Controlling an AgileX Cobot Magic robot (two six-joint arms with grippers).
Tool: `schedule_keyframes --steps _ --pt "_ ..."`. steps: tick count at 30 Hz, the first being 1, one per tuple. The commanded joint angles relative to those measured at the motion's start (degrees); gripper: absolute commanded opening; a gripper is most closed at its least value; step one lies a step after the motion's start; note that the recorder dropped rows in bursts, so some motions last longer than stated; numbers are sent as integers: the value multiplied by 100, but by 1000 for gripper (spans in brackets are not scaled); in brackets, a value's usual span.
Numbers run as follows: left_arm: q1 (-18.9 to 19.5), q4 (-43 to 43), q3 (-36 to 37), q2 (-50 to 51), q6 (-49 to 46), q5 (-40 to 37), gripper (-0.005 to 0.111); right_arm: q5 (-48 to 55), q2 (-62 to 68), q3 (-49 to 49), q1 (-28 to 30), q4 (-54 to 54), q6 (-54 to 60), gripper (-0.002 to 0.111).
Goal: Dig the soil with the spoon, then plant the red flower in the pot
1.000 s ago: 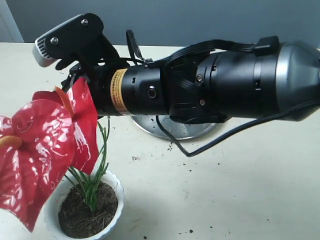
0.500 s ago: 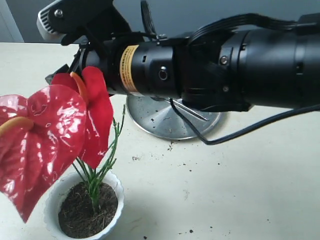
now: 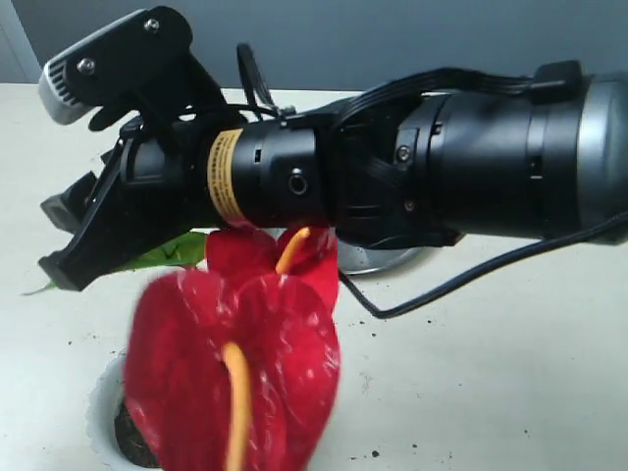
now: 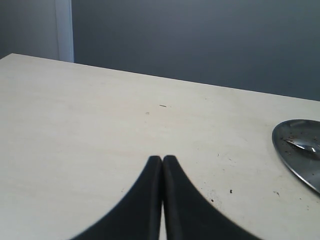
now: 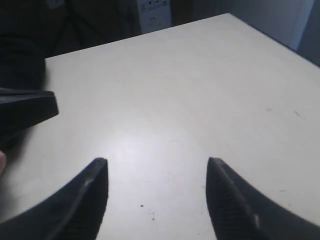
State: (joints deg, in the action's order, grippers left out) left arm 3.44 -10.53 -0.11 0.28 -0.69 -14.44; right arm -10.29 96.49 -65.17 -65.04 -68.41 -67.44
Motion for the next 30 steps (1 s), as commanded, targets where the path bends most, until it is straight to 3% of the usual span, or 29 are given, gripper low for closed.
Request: schedule_keyframes --steps 1,13,15,19,22,25,28,30 --pt "-14 18 11 -28 11 72 0 -208 36 -144 -22 87 -19 56" --pt "-14 18 11 -28 11 72 0 -23 376 -953 -22 -134 84 56" --pt "-14 18 11 -28 11 72 0 380 362 -1196 -22 -294 96 56" --pt "-14 18 11 -28 11 72 0 2173 -177 -1681 -22 -464 134 54" --pt "-14 18 11 -28 11 72 0 5090 -796 -1668 3 752 1519 28" --pt "-14 18 11 -28 11 72 0 6821 -1092 -1547 151 890 1875 -1" --pt "-14 18 11 -28 11 72 0 7192 -1636 -871 237 969 1875 0" --pt "-14 18 11 -28 11 72 0 6507 -2249 19 237 1570 1781 0"
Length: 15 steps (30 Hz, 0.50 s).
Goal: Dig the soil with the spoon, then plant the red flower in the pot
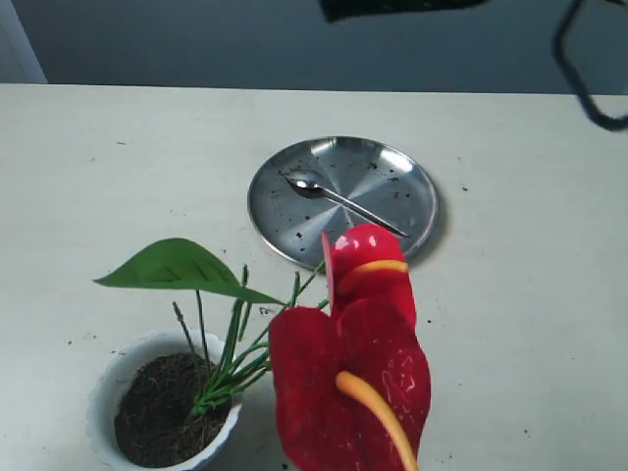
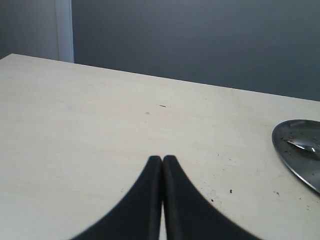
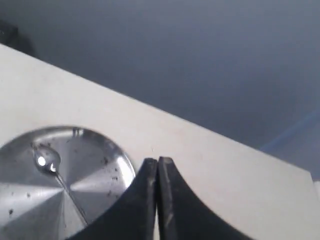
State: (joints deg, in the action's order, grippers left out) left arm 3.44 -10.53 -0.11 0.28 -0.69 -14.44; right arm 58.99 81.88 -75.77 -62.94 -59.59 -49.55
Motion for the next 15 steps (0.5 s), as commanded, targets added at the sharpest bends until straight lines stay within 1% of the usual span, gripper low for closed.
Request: schedule_keyframes --steps 1,3,6,10,13,15 --pt "-14 18 11 -28 11 72 0 -897 -1092 1604 28 936 -118 0" --pt "-14 18 11 -28 11 72 0 -1741 -1598 2608 28 980 -675 0" --pt "-14 18 11 -28 11 72 0 -1965 -1902 3301 28 1006 -1184 0" --pt "-14 18 11 -28 11 72 0 -1965 -1958 3678 28 1006 -1195 0" --pt "-14 18 11 -28 11 72 0 -1854 -1958 3713 28 964 -1195 0" --pt "-14 18 11 -28 11 72 0 -1960 -1958 3713 28 1115 -1322 0"
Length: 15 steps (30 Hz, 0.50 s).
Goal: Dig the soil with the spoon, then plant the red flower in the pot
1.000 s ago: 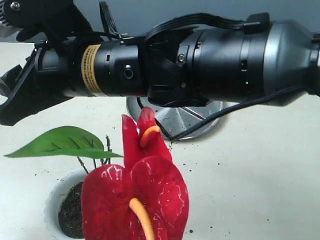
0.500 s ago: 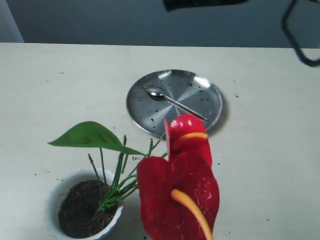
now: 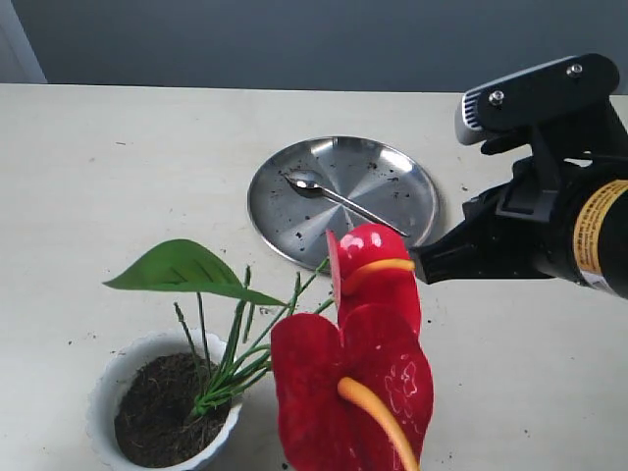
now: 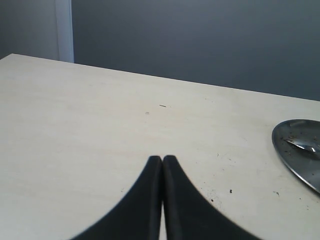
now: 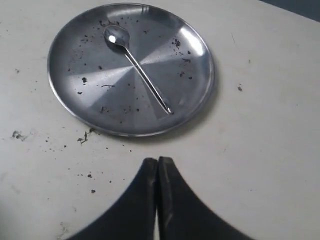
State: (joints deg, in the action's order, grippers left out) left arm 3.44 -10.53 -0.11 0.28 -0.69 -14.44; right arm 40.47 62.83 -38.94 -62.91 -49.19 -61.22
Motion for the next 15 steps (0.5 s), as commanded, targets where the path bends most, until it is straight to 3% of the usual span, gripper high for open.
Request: schedule_keyframes --steps 1,9,12,15 --pt "-14 18 11 -28 11 72 0 -188 -53 29 12 152 -156 0" --pt "-14 18 11 -28 11 72 0 -490 -798 69 240 -366 -405 0" --pt "-14 18 11 -28 11 72 0 -1423 -1275 342 844 -472 -256 0" --pt "-14 18 11 -28 11 72 0 -2779 -1832 907 1807 -472 -119 0"
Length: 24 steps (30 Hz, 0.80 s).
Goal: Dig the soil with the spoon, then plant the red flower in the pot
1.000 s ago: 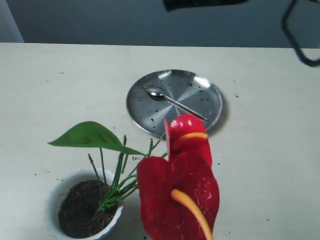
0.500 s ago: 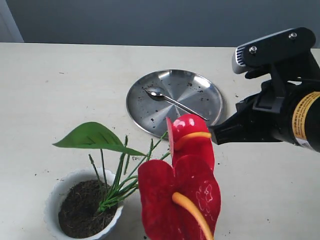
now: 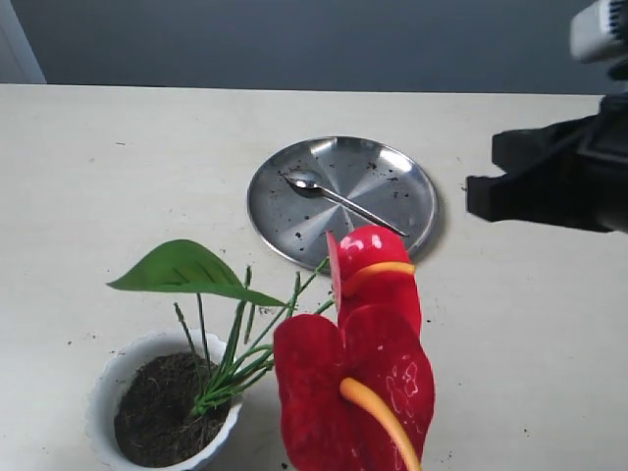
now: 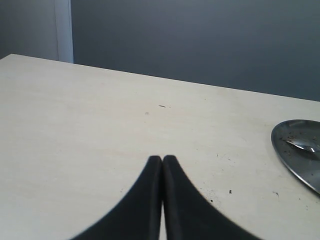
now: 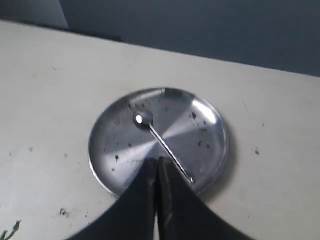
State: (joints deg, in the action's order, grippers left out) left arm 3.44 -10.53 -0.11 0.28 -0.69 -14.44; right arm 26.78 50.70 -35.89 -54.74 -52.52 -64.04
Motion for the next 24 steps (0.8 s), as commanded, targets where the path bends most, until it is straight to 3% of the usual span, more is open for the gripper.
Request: schedule_keyframes --steps 1,4,6,17,20,24 --pt "-14 18 11 -28 11 72 0 -1871 -788 794 1252 -139 193 0" --pt "-14 18 11 -28 11 72 0 -3045 -1431 1516 2129 -151 251 0" --pt "-14 18 11 -28 11 72 0 -3361 -1841 1937 2393 -227 251 0" --pt "-14 18 11 -28 11 72 0 -2928 -2689 2887 2658 -139 251 0" --pt "-14 18 11 -28 11 72 0 -2859 -3050 3192 2997 561 643 0" --pt "-14 18 11 -28 11 72 0 -2920 -3602 3457 3601 2385 2248 0"
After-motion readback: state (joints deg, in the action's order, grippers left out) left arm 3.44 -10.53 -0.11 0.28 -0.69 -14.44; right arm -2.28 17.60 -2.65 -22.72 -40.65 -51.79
